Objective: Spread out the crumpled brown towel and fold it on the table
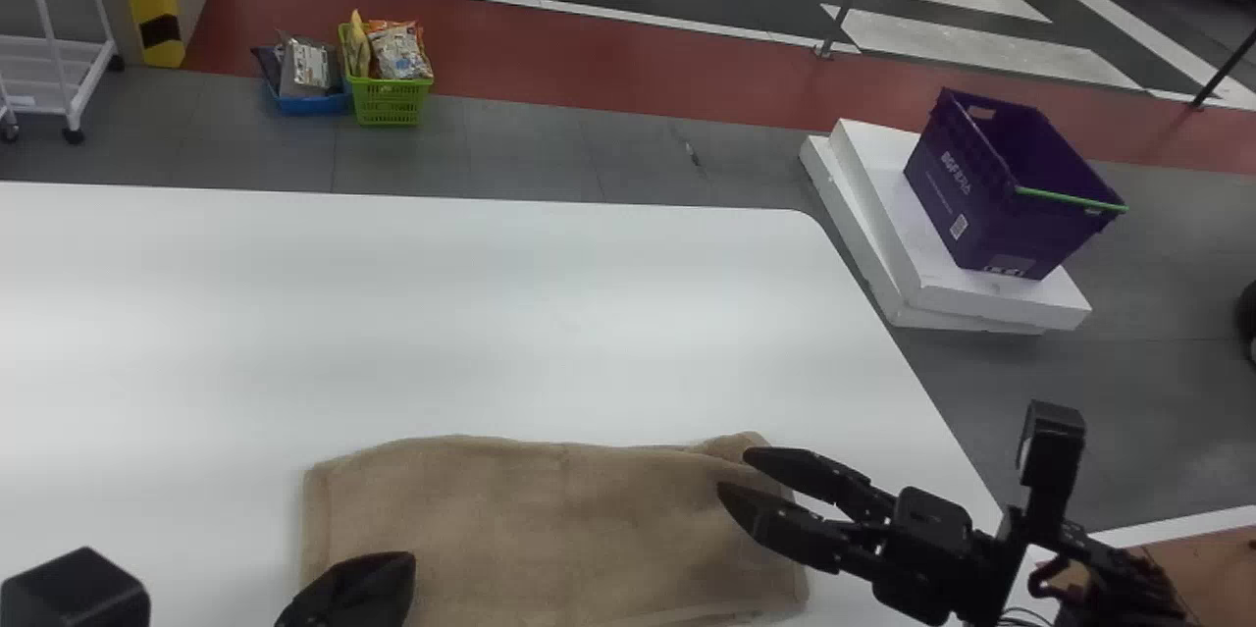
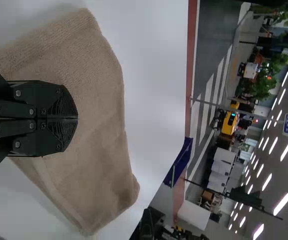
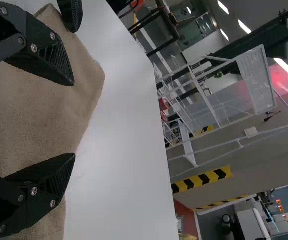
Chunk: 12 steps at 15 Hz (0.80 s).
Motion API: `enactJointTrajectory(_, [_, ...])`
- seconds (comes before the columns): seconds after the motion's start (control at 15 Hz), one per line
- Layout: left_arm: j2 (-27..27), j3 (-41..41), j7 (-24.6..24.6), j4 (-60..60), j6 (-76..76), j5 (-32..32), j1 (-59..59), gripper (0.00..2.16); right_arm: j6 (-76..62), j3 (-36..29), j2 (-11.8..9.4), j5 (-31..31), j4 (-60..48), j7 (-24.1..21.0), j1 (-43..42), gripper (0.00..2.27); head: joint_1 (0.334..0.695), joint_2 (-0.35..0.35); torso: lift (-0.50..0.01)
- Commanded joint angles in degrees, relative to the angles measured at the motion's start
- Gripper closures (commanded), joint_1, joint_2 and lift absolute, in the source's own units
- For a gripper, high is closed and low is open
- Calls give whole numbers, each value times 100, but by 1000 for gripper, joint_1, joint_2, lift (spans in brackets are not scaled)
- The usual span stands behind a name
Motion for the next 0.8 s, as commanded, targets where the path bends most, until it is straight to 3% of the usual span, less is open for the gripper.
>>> enactJointTrajectory(0.0, [1,-78,-11,-128,13,25,15,1909,-520,-2,40,67,185,-2,-115,424,695,-350,-127])
enactJointTrajectory(0.13, [1,-87,-38,-189,48,16,6,1909,-889,-117,40,321,246,176,-502,424,695,-350,-127])
enactJointTrajectory(0.27, [1,-60,-46,-189,171,-10,-3,1909,-239,-73,-316,849,246,176,-1073,326,695,-350,-127])
enactJointTrajectory(0.4, [1,-34,-82,-242,453,-27,-29,1909,675,516,-879,1675,237,176,-1557,296,695,-350,-127])
enactJointTrajectory(0.6, [1,10,-73,-418,1402,-89,-170,1902,1959,1729,-1731,2422,431,176,-1970,296,695,-350,-127])
enactJointTrajectory(0.73, [-43,80,-38,-506,1789,-63,-302,1892,2416,1966,-1951,2431,457,176,-2093,296,695,-350,-127])
